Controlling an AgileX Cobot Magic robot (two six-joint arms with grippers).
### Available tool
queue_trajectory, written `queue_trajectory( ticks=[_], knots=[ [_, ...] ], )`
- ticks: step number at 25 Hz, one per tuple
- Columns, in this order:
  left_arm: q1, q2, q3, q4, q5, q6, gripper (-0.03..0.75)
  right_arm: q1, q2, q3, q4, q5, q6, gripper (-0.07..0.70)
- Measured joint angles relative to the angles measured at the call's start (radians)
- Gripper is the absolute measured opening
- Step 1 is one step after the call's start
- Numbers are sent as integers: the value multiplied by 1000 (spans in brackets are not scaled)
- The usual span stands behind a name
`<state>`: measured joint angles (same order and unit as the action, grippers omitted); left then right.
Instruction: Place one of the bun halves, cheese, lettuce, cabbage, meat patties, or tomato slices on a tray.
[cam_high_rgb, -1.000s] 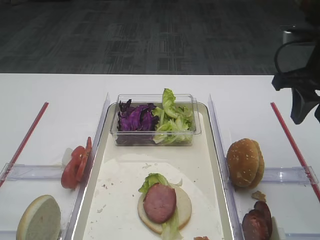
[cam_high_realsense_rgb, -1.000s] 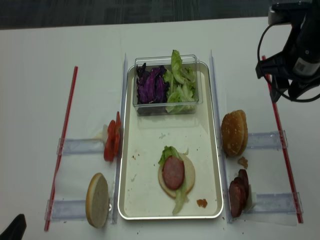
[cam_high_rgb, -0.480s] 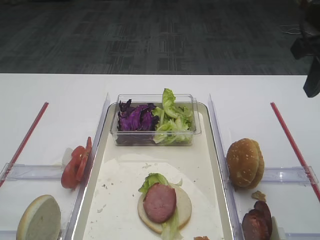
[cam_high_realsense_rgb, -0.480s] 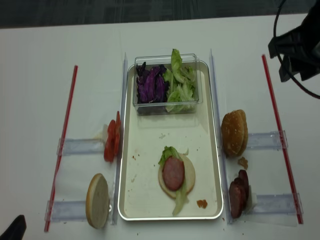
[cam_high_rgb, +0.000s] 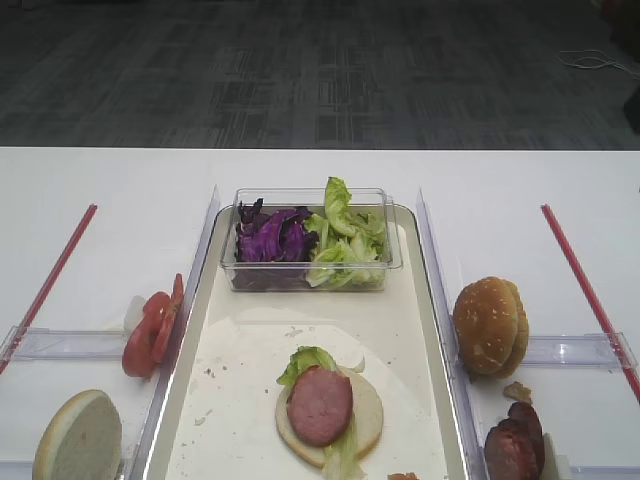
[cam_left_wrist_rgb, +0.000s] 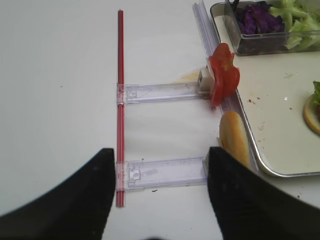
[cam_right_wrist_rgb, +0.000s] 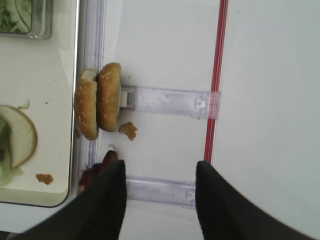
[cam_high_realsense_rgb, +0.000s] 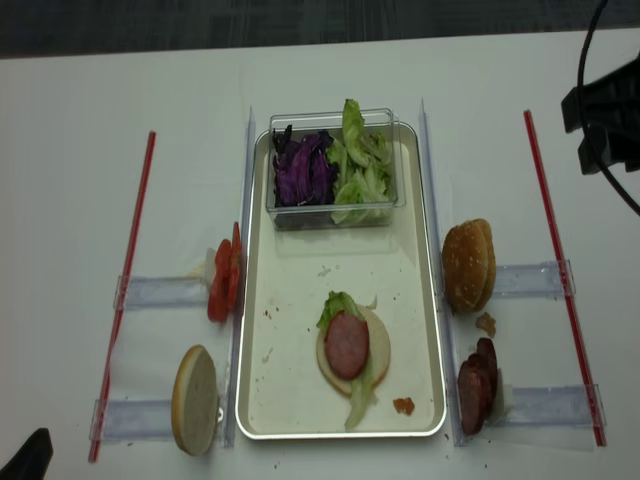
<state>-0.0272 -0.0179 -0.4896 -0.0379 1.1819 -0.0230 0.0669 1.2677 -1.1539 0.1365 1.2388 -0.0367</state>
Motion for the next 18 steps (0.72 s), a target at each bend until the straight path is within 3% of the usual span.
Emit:
queue_trajectory(
  ticks=[18],
  knots=[
    [0, 0, 0, 0, 0, 0, 391, 0, -347, 374, -2, 2, 0, 351]
  ],
)
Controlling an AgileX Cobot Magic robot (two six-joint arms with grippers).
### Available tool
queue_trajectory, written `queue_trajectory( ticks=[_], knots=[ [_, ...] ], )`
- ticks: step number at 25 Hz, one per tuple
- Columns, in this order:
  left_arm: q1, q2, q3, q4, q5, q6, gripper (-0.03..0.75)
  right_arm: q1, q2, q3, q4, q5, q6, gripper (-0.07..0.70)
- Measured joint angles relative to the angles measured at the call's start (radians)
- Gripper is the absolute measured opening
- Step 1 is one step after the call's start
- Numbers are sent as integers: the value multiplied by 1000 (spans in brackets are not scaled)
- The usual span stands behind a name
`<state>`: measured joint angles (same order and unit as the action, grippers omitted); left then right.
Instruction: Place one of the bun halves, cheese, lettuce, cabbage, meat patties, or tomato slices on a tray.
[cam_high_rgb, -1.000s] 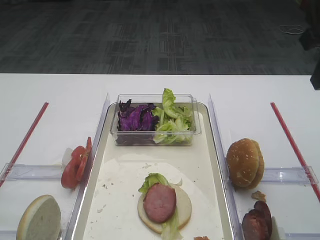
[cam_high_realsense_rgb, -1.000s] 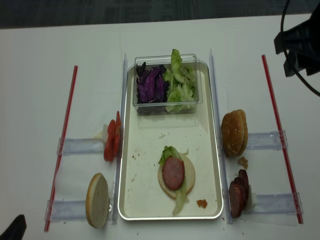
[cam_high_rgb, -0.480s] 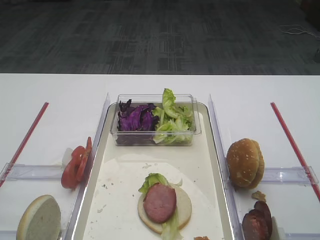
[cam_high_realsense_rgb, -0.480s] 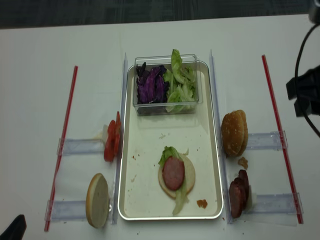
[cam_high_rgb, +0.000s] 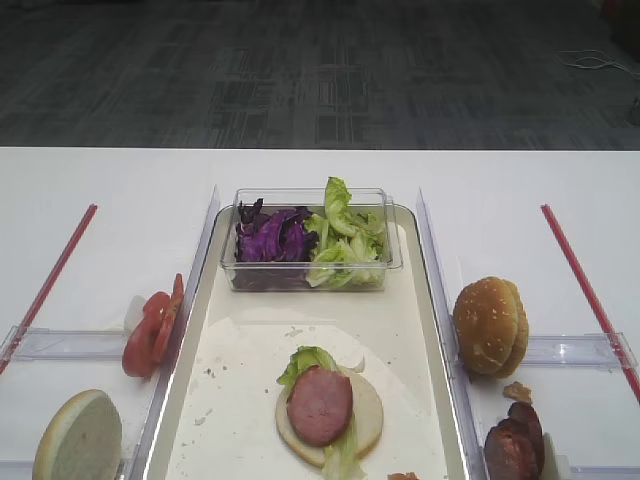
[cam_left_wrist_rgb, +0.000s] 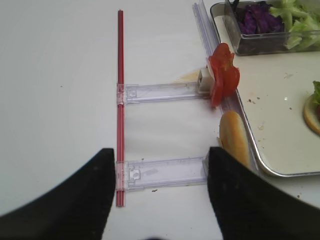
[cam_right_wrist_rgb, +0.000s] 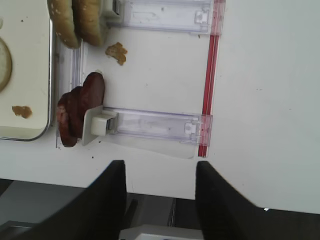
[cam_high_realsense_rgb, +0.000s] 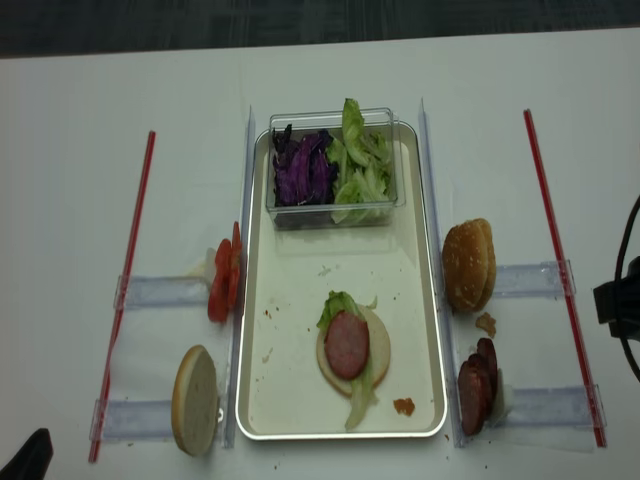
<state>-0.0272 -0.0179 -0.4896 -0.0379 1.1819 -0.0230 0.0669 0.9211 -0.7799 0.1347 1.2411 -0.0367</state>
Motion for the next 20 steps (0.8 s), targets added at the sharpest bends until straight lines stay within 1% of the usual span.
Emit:
queue_trajectory(
  ticks=[20],
  knots=[
    [0, 0, 0, 0, 0, 0, 391, 0, -329, 225, -2, 6, 0, 351]
  ],
)
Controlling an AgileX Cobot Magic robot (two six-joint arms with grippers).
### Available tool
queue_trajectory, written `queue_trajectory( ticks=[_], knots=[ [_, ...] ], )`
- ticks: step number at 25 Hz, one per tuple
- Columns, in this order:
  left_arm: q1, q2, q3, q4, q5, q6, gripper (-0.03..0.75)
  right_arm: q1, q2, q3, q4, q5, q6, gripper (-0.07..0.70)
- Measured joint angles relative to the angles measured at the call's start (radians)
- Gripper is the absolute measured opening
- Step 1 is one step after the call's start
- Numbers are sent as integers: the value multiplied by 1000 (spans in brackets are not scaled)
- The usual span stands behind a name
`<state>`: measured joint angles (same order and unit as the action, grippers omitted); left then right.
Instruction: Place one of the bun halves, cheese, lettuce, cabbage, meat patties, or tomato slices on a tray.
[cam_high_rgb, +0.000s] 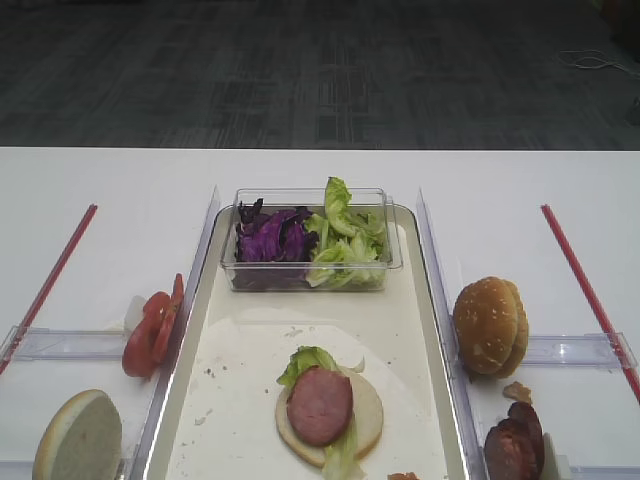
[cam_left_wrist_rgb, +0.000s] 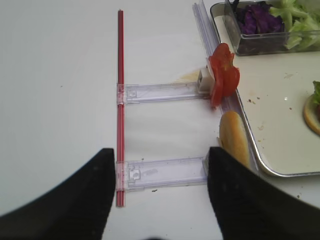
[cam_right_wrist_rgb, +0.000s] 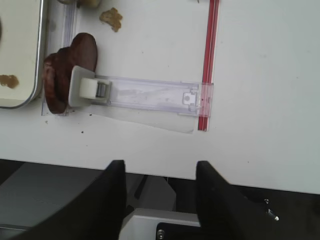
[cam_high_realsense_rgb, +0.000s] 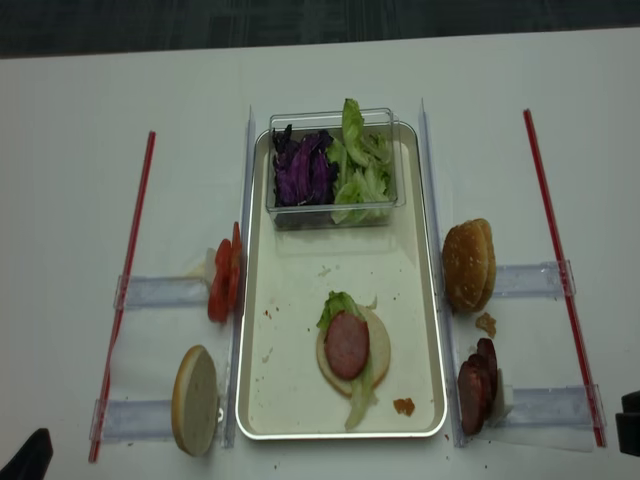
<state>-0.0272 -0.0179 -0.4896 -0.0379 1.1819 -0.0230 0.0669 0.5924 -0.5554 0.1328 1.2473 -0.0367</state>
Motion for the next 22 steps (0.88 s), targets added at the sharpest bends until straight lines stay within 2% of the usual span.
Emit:
queue_trajectory(
  ticks=[12, 22],
  knots=[
    [0, 0, 0, 0, 0, 0, 391, -2, -92, 44, -6, -2, 0, 351],
    [0, 0, 0, 0, 0, 0, 391, -2, -92, 55, -14, -58, 0, 351]
  ],
)
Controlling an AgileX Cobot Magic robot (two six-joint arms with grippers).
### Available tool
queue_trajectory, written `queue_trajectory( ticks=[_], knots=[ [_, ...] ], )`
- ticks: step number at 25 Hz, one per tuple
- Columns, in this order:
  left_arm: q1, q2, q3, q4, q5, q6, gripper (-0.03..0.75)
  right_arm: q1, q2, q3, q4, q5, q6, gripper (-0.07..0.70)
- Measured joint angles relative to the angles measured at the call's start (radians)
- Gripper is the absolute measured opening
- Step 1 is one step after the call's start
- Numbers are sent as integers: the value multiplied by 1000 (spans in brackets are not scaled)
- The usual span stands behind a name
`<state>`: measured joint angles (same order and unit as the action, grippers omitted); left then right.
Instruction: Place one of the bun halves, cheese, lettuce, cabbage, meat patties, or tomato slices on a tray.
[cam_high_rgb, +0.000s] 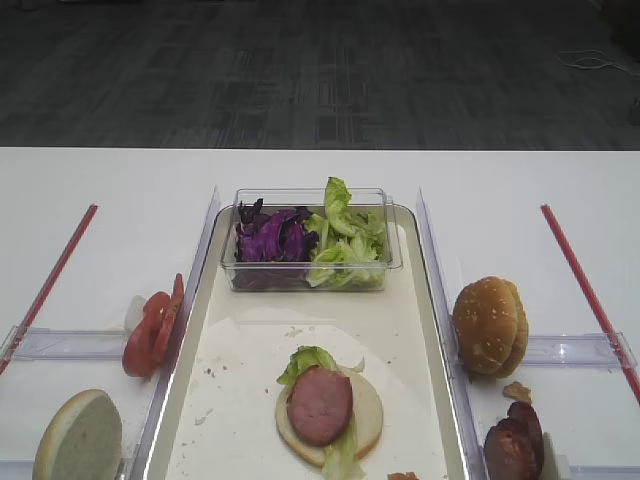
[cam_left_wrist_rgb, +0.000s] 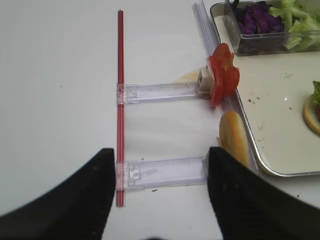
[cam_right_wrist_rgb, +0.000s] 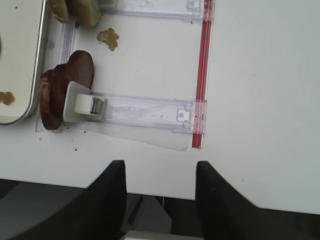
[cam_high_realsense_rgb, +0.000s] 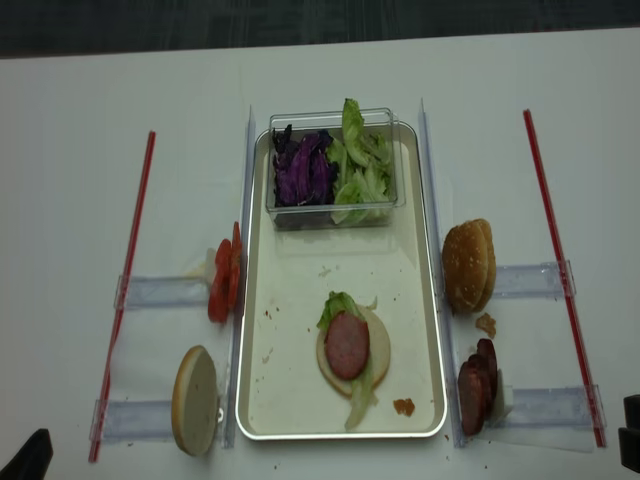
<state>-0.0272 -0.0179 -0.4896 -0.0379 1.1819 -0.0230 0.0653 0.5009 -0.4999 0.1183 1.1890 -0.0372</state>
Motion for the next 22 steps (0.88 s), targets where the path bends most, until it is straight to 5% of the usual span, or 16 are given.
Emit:
queue_trajectory(
  ticks=[6, 22],
  knots=[
    [0, 0, 0, 0, 0, 0, 391, 0, 0, 32, -12, -54, -8, 351],
    [0, 0, 0, 0, 0, 0, 391, 0, -14, 32, -6, -60, -26, 351]
  ],
)
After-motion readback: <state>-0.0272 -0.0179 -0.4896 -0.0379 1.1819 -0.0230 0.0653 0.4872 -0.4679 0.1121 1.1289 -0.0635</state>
